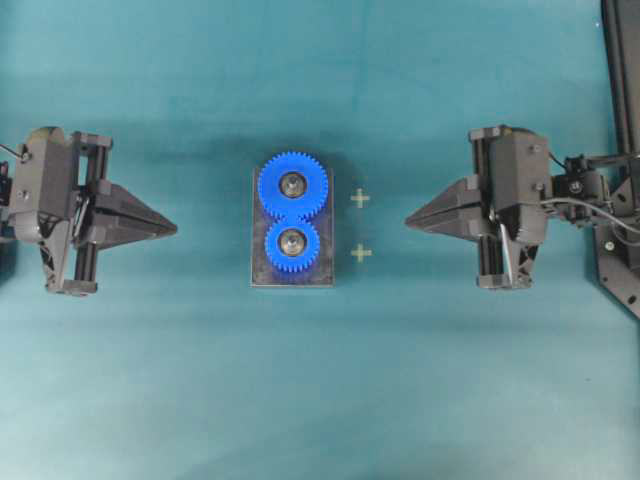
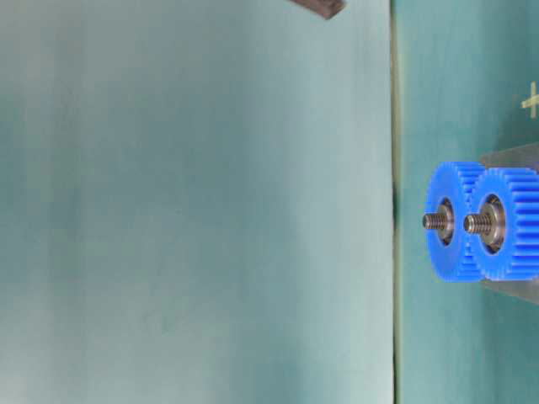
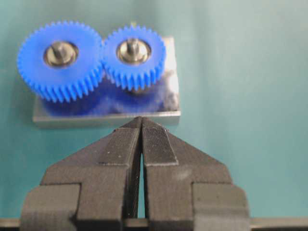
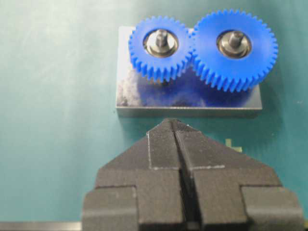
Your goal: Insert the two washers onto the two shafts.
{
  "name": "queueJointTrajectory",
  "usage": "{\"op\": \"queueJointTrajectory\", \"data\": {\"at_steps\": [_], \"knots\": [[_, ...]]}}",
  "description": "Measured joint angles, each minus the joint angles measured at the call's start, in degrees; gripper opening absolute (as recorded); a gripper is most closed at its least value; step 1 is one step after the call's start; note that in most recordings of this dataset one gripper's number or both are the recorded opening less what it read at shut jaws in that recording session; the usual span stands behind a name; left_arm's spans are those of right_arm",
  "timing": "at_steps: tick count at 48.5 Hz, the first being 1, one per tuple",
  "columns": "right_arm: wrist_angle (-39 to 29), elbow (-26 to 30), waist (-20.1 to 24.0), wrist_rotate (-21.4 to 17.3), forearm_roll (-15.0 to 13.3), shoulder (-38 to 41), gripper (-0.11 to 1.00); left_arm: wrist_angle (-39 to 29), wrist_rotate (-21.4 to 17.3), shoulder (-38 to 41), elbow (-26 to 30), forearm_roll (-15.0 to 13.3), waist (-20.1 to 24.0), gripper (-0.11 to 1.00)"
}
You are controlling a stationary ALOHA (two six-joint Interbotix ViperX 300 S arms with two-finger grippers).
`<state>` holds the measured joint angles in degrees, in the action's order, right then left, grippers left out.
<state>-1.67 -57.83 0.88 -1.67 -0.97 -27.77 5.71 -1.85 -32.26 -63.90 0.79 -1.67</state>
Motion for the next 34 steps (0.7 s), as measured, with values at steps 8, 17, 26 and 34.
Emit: {"op": "queueJointTrajectory", "data": {"at_steps": [8, 17, 26, 34], "knots": [[6.2, -2.5, -0.1, 0.0, 0.3, 0.0, 0.02, 2.1, 0.0, 0.0, -1.1, 0.0, 0.0, -0.01], [9.4, -4.2, -0.2, 0.0, 1.1, -0.1, 0.02, 3.3, -0.1, -0.1, -1.4, 0.0, 0.0, -0.01], [9.8, -4.7, -0.2, -0.1, 1.1, -0.1, 0.02, 3.3, -0.1, -0.1, -1.7, 0.0, 0.0, 0.00], [9.9, -5.1, -0.2, 0.0, 1.1, -0.1, 0.01, 3.7, -0.1, -0.3, -2.6, 0.0, 0.0, -0.01]]}}
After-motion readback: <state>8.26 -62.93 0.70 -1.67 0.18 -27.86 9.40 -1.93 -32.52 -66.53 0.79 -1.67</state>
